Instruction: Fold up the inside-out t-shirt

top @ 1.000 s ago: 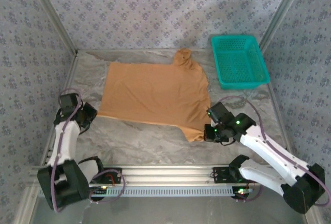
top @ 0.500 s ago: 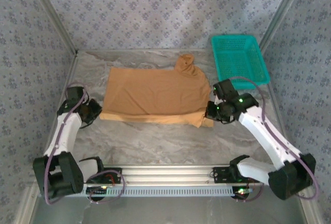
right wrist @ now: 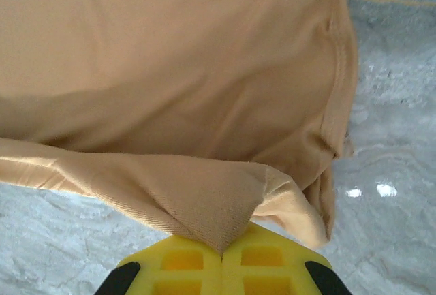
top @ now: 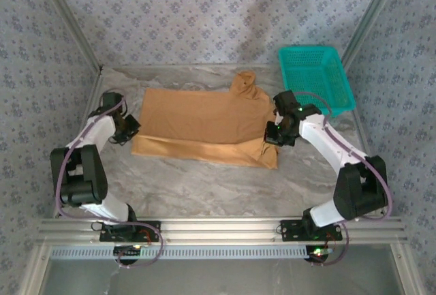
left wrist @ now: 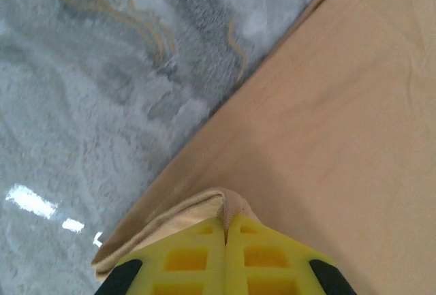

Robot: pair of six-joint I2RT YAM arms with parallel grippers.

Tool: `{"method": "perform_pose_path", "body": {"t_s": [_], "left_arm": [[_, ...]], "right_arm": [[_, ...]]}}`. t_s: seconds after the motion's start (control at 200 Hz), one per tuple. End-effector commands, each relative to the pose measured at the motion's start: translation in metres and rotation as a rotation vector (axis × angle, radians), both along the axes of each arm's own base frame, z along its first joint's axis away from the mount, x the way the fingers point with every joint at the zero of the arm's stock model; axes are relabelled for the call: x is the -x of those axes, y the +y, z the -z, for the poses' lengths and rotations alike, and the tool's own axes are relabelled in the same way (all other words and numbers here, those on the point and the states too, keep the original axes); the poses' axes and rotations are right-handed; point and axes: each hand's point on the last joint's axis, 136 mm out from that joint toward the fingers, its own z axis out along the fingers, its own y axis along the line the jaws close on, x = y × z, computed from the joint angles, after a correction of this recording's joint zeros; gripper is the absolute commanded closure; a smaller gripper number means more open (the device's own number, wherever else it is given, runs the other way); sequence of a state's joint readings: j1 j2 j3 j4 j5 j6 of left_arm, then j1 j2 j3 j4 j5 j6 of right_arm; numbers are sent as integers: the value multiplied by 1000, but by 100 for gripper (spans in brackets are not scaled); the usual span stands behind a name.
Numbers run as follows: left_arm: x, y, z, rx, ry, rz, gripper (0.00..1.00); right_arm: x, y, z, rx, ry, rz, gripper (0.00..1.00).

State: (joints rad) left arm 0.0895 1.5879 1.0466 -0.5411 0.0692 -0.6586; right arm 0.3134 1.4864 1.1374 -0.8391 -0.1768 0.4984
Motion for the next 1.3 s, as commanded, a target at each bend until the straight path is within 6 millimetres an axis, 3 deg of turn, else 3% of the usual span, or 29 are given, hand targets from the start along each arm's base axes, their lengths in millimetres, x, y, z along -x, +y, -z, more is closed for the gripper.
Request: {"method": "perform_pose_path", "body": {"t_s": [0.0, 0.03, 0.17, 0.19, 0.235, 0.25, 0.335, 0.39, 0.49, 0.58, 0.735, 0.859, 0.974, 1.109, 1.294], "left_arm": [[-12, 4, -2, -36, 1, 21, 100], [-14, 4, -1, -36, 5, 23, 100], [-21, 0, 11, -31, 26, 38, 98], [-21, 0, 12, -29, 29, 40, 94], [-25, 0, 15, -27, 35, 43, 72], [-26, 0, 17, -26, 37, 45, 69], [-35, -1, 16, -30, 41, 59, 42], [-40, 1, 8, -56, 41, 66, 35], [-37, -2, -19, -166, 24, 102, 31], [-28, -27, -37, -157, -49, 165, 30], [-14, -74, -21, 65, -112, 228, 29], [-11, -83, -5, 125, -85, 239, 29], [-9, -80, 0, 122, -64, 237, 29], [-8, -76, 1, 120, -66, 230, 29], [-6, -71, 12, 120, -38, 217, 29]], "right_arm": [[-15, 2, 3, -9, 1, -24, 100], [-26, 4, -5, -14, -25, -26, 100], [-45, 10, 9, -6, 5, -36, 100], [-46, 11, 11, -7, 13, -37, 100], [-52, 12, 16, -5, 30, -33, 100], [-53, 13, 18, -5, 36, -29, 100], [-67, 11, 26, 1, 58, -7, 81], [-74, 7, 26, 16, 59, 3, 72], [-72, 6, 16, 35, 30, 3, 65], [-52, 17, 15, 31, 22, -20, 55], [-26, 47, 32, -37, 61, -37, 51], [-22, 57, 47, -41, 83, -20, 50], [-26, 60, 54, -44, 82, -10, 56], [-39, 64, 49, -56, 69, 15, 100], [-65, 65, 21, -28, 30, -7, 100]]}}
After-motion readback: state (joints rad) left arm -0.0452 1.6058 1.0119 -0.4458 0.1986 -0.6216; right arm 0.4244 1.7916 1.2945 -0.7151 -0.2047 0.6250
